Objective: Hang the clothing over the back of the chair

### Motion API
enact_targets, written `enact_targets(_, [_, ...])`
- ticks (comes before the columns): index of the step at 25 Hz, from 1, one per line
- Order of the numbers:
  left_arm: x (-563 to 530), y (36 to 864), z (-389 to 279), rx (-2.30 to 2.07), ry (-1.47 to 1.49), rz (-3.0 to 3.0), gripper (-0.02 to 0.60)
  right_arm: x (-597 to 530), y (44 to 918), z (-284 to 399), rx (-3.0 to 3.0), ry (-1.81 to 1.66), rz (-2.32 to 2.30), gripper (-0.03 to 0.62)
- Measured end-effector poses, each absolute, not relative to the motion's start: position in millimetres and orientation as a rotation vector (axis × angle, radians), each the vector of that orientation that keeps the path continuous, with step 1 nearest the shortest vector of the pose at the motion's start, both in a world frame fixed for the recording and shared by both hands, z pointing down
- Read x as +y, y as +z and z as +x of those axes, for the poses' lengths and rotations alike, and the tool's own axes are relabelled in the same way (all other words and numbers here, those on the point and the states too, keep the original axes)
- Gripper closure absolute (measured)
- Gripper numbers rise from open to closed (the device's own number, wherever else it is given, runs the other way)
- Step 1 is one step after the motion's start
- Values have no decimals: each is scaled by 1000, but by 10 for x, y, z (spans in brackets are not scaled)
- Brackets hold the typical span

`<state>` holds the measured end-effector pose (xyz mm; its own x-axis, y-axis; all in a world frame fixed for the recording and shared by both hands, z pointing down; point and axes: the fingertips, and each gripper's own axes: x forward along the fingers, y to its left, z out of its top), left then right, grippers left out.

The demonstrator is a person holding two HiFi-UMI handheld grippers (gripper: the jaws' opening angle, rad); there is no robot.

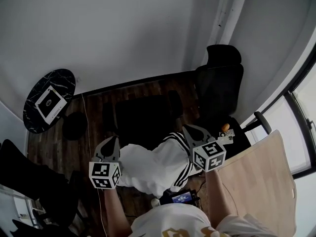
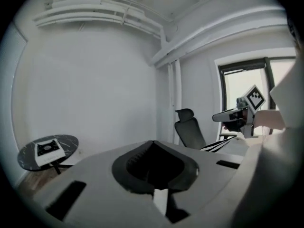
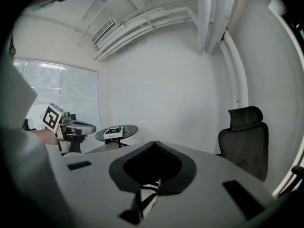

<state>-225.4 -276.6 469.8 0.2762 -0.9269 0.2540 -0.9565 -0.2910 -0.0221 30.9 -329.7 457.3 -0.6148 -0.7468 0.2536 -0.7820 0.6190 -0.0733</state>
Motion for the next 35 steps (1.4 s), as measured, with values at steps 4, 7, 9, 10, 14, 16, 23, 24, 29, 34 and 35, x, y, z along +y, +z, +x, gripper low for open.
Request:
enact_targets(4, [-2549, 4590, -1910, -1549, 83, 2498, 561, -3046, 4524, 207, -2643, 200, 1264, 582])
enact_targets(7, [-2429, 4644, -1894, -1602, 120, 2472, 561, -2806, 4492, 118, -2671, 135, 1263, 582])
enact_targets(9, [-2351, 4675, -1913, -1654, 136, 2449, 561, -2654, 4491, 75, -2698, 151, 1272, 582])
enact_targets(10, [-2311, 4681, -1912, -1670, 133, 2446, 561, -2584, 4505, 61, -2706, 170, 1276, 582])
enact_targets(14, [-2159, 4660, -1866, -1660, 37, 2445, 561, -2379, 4541, 28, -2727, 207, 1296, 582])
enact_targets(16, [-2094, 4663, -1817, -1644, 3, 2446, 561, -2323, 4557, 12, -2717, 190, 1315, 582])
enact_targets(23, [-1959, 4762, -1755, -1671, 151, 2470, 561, -2119, 4649, -190, -2707, 171, 1201, 582])
enact_targets(24, [-1954, 4773, -1770, -1682, 166, 2465, 561, -2112, 4654, -205, -2695, 156, 1201, 582])
enact_targets(29, [-1897, 4837, -1760, -1681, 160, 2450, 561, -2126, 4663, -185, -2654, 130, 1249, 582])
enact_targets(34, [-1873, 4841, -1743, -1684, 167, 2456, 561, -2098, 4662, -192, -2649, 122, 1225, 583])
enact_targets(35, [-1873, 4841, -1749, -1688, 169, 2456, 561, -2093, 4666, -202, -2649, 119, 1218, 583])
